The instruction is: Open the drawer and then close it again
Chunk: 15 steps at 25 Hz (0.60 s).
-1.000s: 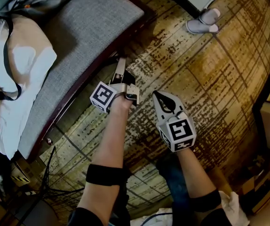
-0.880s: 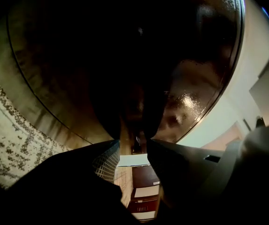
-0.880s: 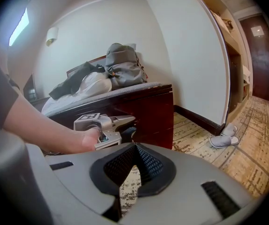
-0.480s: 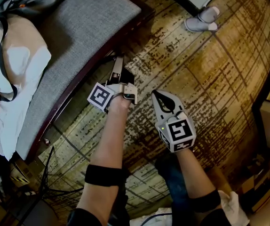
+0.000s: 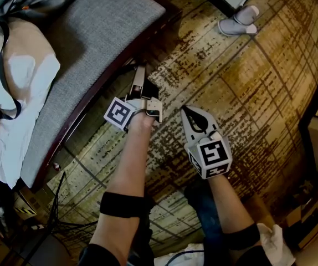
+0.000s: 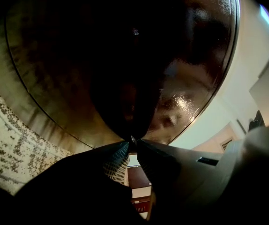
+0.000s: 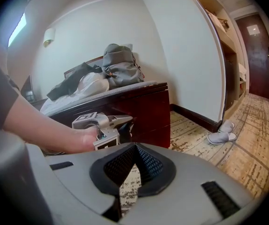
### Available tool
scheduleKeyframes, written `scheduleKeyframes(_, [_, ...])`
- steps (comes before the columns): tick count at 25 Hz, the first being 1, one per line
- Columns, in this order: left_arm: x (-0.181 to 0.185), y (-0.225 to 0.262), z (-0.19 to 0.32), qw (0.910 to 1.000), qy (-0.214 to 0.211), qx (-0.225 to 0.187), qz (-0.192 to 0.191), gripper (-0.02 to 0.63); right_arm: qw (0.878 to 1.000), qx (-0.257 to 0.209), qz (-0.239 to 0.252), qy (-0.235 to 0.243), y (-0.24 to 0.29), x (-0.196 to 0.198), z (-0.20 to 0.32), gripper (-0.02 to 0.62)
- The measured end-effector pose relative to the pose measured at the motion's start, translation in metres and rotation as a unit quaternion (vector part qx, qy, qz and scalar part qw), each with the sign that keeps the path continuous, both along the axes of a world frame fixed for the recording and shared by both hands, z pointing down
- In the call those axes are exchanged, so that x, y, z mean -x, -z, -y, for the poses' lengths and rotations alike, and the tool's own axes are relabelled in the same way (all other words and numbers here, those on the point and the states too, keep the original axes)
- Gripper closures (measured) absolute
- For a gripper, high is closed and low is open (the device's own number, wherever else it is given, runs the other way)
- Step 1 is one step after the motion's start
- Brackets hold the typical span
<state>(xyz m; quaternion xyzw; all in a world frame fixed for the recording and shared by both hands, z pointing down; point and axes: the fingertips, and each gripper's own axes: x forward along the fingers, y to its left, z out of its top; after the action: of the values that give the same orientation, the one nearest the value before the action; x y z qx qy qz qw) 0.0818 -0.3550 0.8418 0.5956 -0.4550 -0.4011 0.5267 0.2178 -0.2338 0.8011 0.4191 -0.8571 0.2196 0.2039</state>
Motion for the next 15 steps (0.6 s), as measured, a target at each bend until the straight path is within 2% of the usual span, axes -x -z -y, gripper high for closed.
scheduleKeyframes(10, [-0.002, 0.0, -0.004, 1.0, 0.002, 0.006, -0.004, 0.568, 1.0, 0.003, 0.01, -0.018, 0.002, -0.009, -0.006, 0.594])
scheduleKeyframes(15, [-0.017, 0.001, -0.017, 1.0, -0.006, 0.001, -0.007, 0.568, 1.0, 0.001, 0.008, -0.021, 0.003, -0.014, -0.008, 0.594])
